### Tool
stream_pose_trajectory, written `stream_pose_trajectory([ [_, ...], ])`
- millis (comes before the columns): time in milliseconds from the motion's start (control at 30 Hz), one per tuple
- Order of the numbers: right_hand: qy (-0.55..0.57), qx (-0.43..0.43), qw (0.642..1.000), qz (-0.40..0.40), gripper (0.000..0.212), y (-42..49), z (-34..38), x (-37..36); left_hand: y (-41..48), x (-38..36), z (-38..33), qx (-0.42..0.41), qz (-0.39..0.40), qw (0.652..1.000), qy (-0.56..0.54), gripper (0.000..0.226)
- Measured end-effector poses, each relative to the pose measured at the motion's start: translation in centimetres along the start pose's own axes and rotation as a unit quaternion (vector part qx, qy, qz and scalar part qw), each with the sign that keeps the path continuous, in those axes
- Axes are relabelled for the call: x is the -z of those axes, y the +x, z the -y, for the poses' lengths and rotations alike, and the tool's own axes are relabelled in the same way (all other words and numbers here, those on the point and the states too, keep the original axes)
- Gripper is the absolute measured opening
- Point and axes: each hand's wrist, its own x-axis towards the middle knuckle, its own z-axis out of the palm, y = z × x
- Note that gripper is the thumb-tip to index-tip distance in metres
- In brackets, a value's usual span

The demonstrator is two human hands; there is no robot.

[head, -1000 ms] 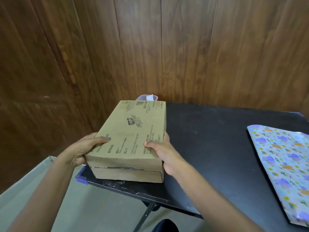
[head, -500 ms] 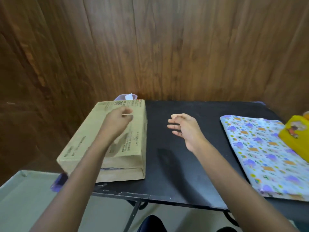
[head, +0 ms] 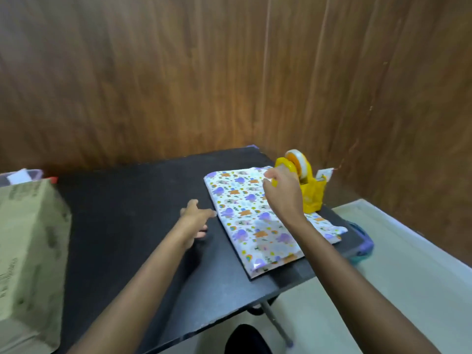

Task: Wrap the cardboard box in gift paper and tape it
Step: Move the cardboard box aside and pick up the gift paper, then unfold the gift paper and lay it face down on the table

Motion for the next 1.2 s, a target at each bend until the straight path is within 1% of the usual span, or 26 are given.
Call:
stream_pose_trajectory([
  [33,-0.043,-0.001,0.999,-0.023,0.014,0.3,-1.3,0.7,0.3,-1.1,0.1,0.014,0.000,1.000,-0.028,0.075],
  [100,-0.102,-0.061,0.991,-0.065,0.024,0.8,-3.7,2.1,0.8,-3.2,0.1,0.035,-0.002,0.997,-0.076,0.079],
  [167,-0.120,-0.128,0.981,-0.089,0.045,1.2,-5.7,2.9,1.3,-4.3,0.0,0.043,-0.013,0.994,-0.098,0.072],
  [233,-0.119,-0.182,0.972,-0.084,0.070,1.8,-7.5,3.5,1.7,-5.1,-0.4,0.060,-0.027,0.991,-0.118,0.062],
  [300,-0.095,-0.237,0.965,-0.060,0.083,2.6,-9.0,3.8,2.1,-5.7,-0.8,0.078,-0.041,0.984,-0.155,0.054],
  [367,-0.062,-0.275,0.959,-0.025,0.081,3.5,-10.1,3.9,2.2,-6.3,-1.0,0.089,-0.050,0.978,-0.182,0.038],
  [433,-0.025,-0.292,0.956,0.007,0.072,4.1,-10.9,4.0,2.2,-6.7,-1.0,0.083,-0.047,0.979,-0.177,0.021],
  [500,0.003,-0.295,0.955,0.025,0.061,4.3,-11.4,4.0,2.5,-7.1,-0.9,0.076,-0.059,0.980,-0.173,0.016],
  [567,0.008,-0.286,0.958,0.033,0.053,4.4,-11.8,3.8,2.5,-7.1,-0.8,0.070,-0.078,0.978,-0.183,0.015],
  [600,0.004,-0.281,0.959,0.031,0.048,4.4,-11.9,3.6,2.5,-7.1,-0.7,0.069,-0.083,0.976,-0.189,0.009],
  [633,0.002,-0.277,0.961,0.026,0.044,4.5,-12.0,3.5,2.4,-7.1,-0.7,0.069,-0.087,0.975,-0.192,0.009],
  [700,-0.003,-0.273,0.962,0.012,0.038,4.6,-12.1,3.4,2.1,-7.0,-0.8,0.062,-0.087,0.974,-0.198,0.016],
  [800,-0.004,-0.265,0.964,0.004,0.036,4.8,-12.2,3.4,1.7,-6.8,-0.8,0.059,-0.086,0.974,-0.202,0.019],
  [967,0.004,-0.257,0.966,-0.002,0.036,4.7,-12.4,3.9,1.9,-4.2,-0.7,0.070,-0.103,0.972,-0.198,0.010],
  [1100,0.016,-0.256,0.967,-0.001,0.038,4.5,-12.4,3.9,1.9,-0.1,0.0,0.066,-0.150,0.973,-0.161,0.013],
  [1200,0.025,-0.261,0.965,-0.003,0.043,4.3,-12.1,3.7,1.5,2.6,0.9,0.072,-0.195,0.969,-0.131,0.011],
])
